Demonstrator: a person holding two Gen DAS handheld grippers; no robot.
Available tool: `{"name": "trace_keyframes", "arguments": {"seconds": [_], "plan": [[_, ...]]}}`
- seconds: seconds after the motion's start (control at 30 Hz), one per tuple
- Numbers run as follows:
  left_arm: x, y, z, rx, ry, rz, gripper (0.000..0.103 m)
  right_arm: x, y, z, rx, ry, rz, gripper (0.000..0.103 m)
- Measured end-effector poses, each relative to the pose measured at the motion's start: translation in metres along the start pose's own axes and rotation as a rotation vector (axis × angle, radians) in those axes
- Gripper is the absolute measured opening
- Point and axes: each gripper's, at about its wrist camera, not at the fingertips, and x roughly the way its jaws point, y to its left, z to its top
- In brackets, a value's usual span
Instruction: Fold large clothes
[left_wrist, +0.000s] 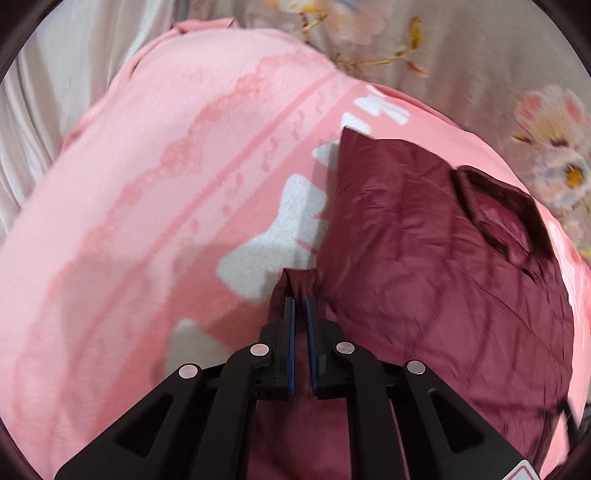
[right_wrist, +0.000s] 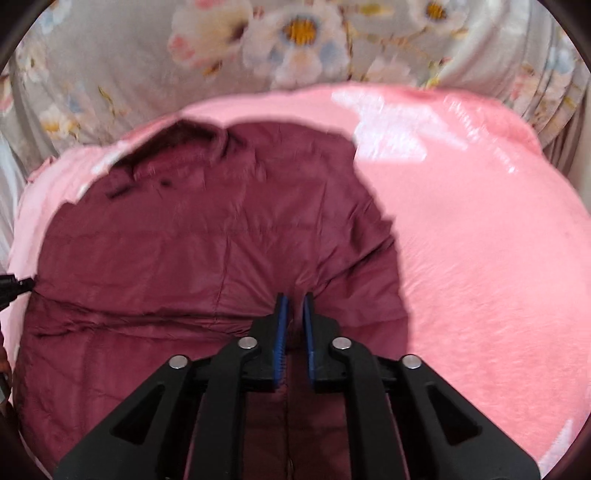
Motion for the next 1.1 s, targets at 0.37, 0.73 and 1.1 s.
{"name": "trace_keyframes", "arguments": {"seconds": [0.37, 0.73, 1.1], "plan": [[-0.022, -0.121, -0.004, 0.223, -0.053, -0.098, 0.035, 0.028, 0.091, 0.038, -0.093, 0.004, 0.171, 0.012], [0.04, -0.145, -0.045, 0.276, -0.033, -0.049, 0.035, 0.072, 0.115, -0.001, -0.112, 0.065, 0.173, 0.011], [0.041, -0.155, -0.062, 0.333, -0.153, 0.027, 0.036, 0.072, 0.109, -0.007, -0.083, 0.043, 0.193, 0.011]]}}
